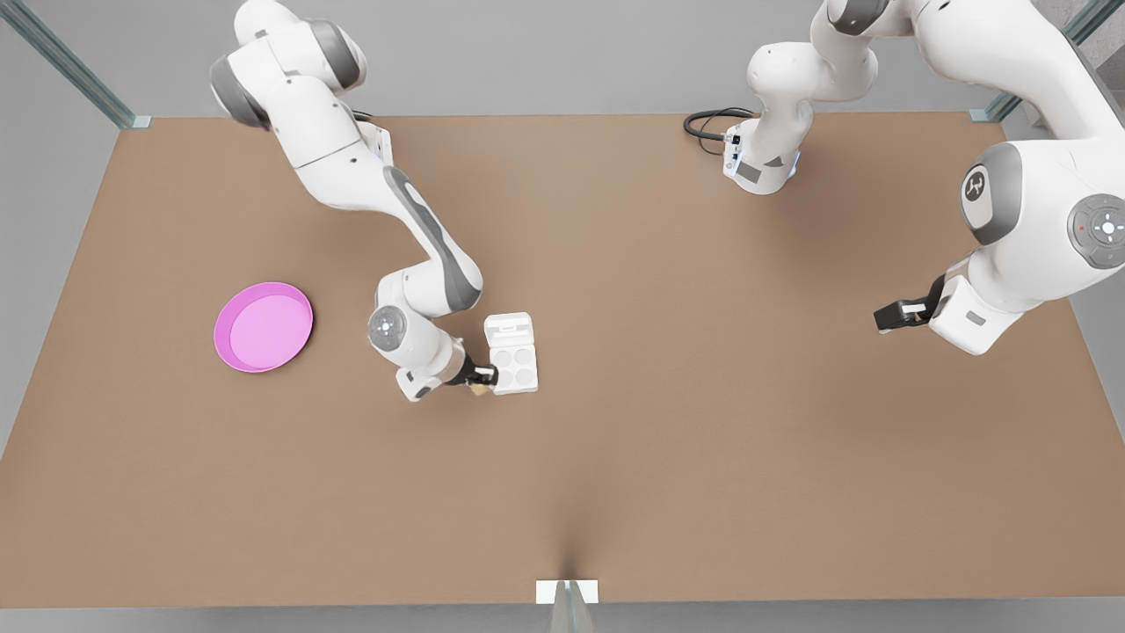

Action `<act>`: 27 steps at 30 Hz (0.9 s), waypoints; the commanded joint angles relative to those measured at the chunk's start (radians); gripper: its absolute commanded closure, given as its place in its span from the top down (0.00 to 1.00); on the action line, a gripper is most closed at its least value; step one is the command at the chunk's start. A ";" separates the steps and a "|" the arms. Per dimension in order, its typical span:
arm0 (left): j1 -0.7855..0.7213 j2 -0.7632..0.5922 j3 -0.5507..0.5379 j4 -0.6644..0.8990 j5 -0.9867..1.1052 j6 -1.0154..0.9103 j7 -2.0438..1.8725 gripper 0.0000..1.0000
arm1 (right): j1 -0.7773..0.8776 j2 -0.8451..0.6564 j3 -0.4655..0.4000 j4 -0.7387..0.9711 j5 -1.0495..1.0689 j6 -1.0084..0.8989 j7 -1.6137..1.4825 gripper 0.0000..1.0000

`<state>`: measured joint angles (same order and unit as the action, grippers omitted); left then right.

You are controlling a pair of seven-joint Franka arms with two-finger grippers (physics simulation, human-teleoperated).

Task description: Pack egg into the box and close the box lid

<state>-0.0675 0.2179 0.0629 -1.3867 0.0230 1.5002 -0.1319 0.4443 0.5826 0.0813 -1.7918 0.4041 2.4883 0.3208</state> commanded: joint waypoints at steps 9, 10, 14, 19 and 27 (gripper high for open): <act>-0.005 0.001 0.000 -0.002 0.000 0.000 0.000 1.00 | 0.027 0.040 0.000 0.012 0.013 0.006 0.003 0.56; -0.005 0.001 0.000 -0.002 0.000 -0.002 0.000 1.00 | 0.025 0.042 0.000 0.012 0.013 0.006 0.001 0.56; -0.005 0.005 0.000 -0.002 0.002 -0.017 0.002 1.00 | 0.025 0.042 0.000 0.012 0.013 0.004 0.001 1.00; -0.110 0.009 0.000 0.000 -0.005 -0.043 -0.115 1.00 | 0.019 -0.047 0.000 -0.021 0.027 -0.032 0.003 1.00; -0.350 0.268 -0.459 0.164 -0.051 -0.065 -1.038 0.28 | -0.469 -0.257 -0.066 0.301 -0.447 -0.687 -0.267 1.00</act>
<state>-0.4372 0.4941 -0.3957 -1.2230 -0.0127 1.4692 -1.1851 -0.0302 0.3103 0.0128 -1.4909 -0.0443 1.7919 0.0508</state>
